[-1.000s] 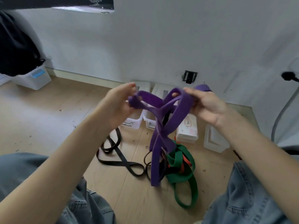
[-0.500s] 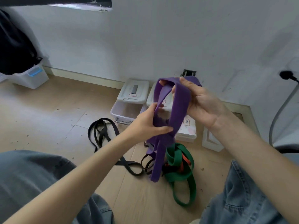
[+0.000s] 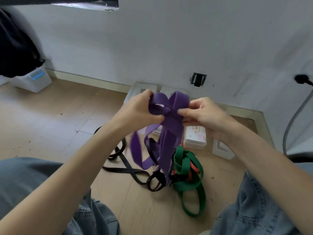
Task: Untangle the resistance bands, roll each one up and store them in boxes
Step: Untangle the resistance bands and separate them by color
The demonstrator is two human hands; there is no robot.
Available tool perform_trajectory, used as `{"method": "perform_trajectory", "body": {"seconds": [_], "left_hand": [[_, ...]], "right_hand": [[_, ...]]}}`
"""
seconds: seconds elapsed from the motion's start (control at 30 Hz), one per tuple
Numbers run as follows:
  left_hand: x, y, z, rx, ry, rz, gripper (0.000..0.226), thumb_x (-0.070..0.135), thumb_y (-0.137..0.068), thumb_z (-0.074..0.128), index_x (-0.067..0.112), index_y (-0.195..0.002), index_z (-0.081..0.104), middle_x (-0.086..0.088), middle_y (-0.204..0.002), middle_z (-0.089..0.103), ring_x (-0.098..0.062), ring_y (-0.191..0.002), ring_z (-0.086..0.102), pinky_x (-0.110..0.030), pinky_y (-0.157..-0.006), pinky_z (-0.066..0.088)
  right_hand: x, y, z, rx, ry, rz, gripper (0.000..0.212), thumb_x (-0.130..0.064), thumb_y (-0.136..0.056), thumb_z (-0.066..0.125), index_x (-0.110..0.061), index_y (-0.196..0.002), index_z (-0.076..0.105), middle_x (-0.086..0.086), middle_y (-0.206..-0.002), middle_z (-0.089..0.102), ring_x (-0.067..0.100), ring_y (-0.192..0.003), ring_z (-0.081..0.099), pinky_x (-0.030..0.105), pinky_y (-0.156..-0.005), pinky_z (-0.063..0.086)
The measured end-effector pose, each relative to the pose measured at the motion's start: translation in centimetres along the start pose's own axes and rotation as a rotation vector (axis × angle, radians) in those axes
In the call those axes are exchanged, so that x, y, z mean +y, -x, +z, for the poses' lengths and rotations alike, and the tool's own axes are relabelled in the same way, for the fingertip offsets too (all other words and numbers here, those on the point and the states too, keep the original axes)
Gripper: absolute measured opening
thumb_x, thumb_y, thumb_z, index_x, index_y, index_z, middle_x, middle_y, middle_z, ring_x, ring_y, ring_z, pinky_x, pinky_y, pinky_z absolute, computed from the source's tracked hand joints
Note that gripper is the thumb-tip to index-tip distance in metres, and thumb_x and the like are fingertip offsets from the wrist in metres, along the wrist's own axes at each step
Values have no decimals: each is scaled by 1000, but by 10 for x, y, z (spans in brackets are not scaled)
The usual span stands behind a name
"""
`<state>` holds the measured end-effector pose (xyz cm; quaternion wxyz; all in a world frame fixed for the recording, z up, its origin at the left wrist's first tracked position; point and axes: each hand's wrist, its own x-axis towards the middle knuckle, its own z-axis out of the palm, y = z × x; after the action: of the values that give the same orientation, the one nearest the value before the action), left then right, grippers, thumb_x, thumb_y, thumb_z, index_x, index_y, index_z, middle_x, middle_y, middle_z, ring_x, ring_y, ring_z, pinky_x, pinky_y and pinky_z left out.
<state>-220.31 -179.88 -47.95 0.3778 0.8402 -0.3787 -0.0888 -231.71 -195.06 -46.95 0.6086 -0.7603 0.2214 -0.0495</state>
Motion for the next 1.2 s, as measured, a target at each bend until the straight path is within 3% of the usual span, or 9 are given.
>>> {"method": "perform_trajectory", "body": {"seconds": [0.23, 0.3, 0.4, 0.53, 0.73, 0.83, 0.93, 1.0, 1.2], "left_hand": [[-39, 10, -8, -484, -824, -282, 68, 46, -72, 72, 11, -123, 43, -4, -107, 57, -25, -101, 53, -33, -80, 40], [-34, 7, -6, -472, -487, -165, 83, 51, -70, 73, 19, -136, 35, 0, -129, 53, -20, -117, 49, -26, -88, 39], [-13, 7, 12, -555, 330, 83, 38, 26, -81, 70, 29, -116, 56, 13, -113, 64, 0, -106, 58, -13, -91, 44], [-3, 6, 26, -397, 379, 69, 16, 10, -85, 64, 9, -101, 62, 2, -83, 68, -10, -76, 66, -16, -66, 51], [23, -18, -18, -48, 1218, -57, 23, 27, -86, 62, 8, -74, 65, 4, -56, 61, -2, -43, 50, -10, -42, 41], [20, -17, -16, -170, 1221, -113, 27, 33, -87, 57, 7, -92, 64, -1, -77, 72, -7, -69, 68, -17, -66, 52], [-3, 9, 3, -622, 567, -84, 41, 39, -87, 56, 17, -121, 57, 4, -116, 66, -9, -108, 61, -31, -98, 47], [-7, 24, 17, -753, 385, -26, 25, 21, -88, 60, 11, -110, 63, 1, -103, 71, -12, -100, 66, -32, -94, 50], [29, -5, -41, -154, 1396, -132, 17, 5, -90, 48, -2, -83, 62, -2, -61, 66, -12, -56, 66, -23, -60, 55]], "right_hand": [[-29, -5, -26, 198, -692, -168, 15, -6, -93, 51, -7, -83, 62, -1, -65, 69, 6, -59, 64, 15, -53, 52], [-32, -3, -18, 82, -804, -161, 15, -8, -92, 51, -7, -81, 62, 0, -65, 69, 5, -59, 64, 13, -52, 50], [-30, -3, -6, -50, -960, -138, 16, -10, -80, 57, -5, -70, 69, 4, -64, 69, 7, -56, 66, 13, -49, 50], [-22, -6, -17, -97, -1014, -181, 26, -17, -88, 53, -7, -73, 71, 5, -71, 71, 9, -62, 68, 19, -58, 55], [14, 7, 4, -509, 114, -49, 38, -33, -81, 67, -21, -116, 63, -4, -113, 68, 13, -105, 65, 28, -85, 54], [6, 6, 16, -288, 54, -191, 15, -8, -84, 65, -8, -98, 65, -2, -87, 75, 13, -82, 71, 21, -67, 55], [-19, -2, -5, -141, -469, -226, 21, -12, -77, 62, -3, -95, 62, 4, -80, 74, 16, -77, 71, 23, -65, 56], [-25, -9, -17, -73, -701, -242, 25, -19, -71, 64, -5, -92, 62, 4, -77, 73, 12, -73, 71, 21, -63, 55], [-3, 8, -12, -533, -162, -12, 81, -56, -61, 76, -18, -128, 53, -1, -129, 60, 18, -116, 59, 32, -89, 52]]}}
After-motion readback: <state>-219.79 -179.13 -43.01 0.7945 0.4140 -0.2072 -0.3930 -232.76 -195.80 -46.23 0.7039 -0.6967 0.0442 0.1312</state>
